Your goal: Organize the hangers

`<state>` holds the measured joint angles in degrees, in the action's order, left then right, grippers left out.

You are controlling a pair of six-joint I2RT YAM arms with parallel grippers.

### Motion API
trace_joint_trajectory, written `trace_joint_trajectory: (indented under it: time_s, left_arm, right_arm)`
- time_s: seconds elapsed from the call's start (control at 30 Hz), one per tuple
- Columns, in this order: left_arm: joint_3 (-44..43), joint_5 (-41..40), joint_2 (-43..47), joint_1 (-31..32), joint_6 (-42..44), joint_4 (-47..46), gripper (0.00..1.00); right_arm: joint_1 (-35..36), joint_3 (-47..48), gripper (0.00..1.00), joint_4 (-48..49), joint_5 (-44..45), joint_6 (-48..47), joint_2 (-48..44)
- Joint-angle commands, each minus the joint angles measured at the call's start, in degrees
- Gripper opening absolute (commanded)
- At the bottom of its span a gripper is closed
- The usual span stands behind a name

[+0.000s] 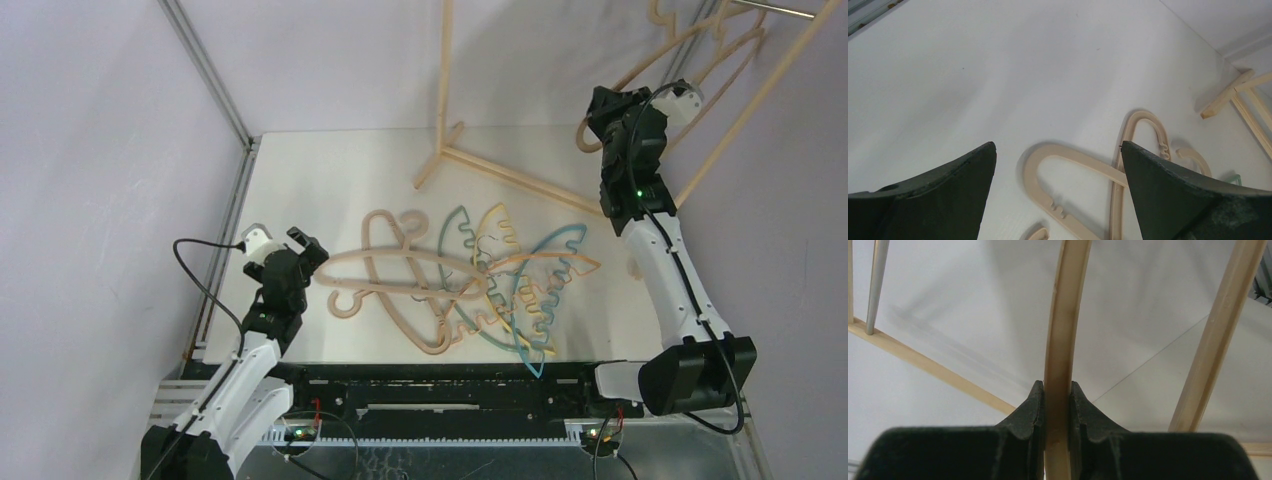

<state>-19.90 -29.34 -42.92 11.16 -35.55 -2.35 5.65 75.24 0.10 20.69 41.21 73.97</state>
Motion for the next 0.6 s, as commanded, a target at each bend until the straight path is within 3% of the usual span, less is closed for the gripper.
trace_joint_trajectory:
  time_s: [0.0,0.23,0.43,0.57]
  left_arm:
    - [-1.1,-0.36,1.0,-0.31,1.01,-0.74,1.0]
    - [-1.19,-0.38,0.95,-0.26,1.1,-0.64,1.0]
    - [-1.36,-0.28,0.73,-0.26,1.01,-0.73,1.0]
    - [-1.3,-0.19,0.47,-0.3,1.01,-0.99,1.0]
  right_arm:
    - [-3.13,1.85,0.06,-2.21,1.35,3.24,1.41]
    - [-3.58,3.45,0.09,-5.01,3.8,1.95,2.0]
    - [-3.6,3.92,0.33,-7.09,6.17,1.42,1.8]
    - [-3.58,4.54,0.4,-7.73,6.61,1.02,1.93]
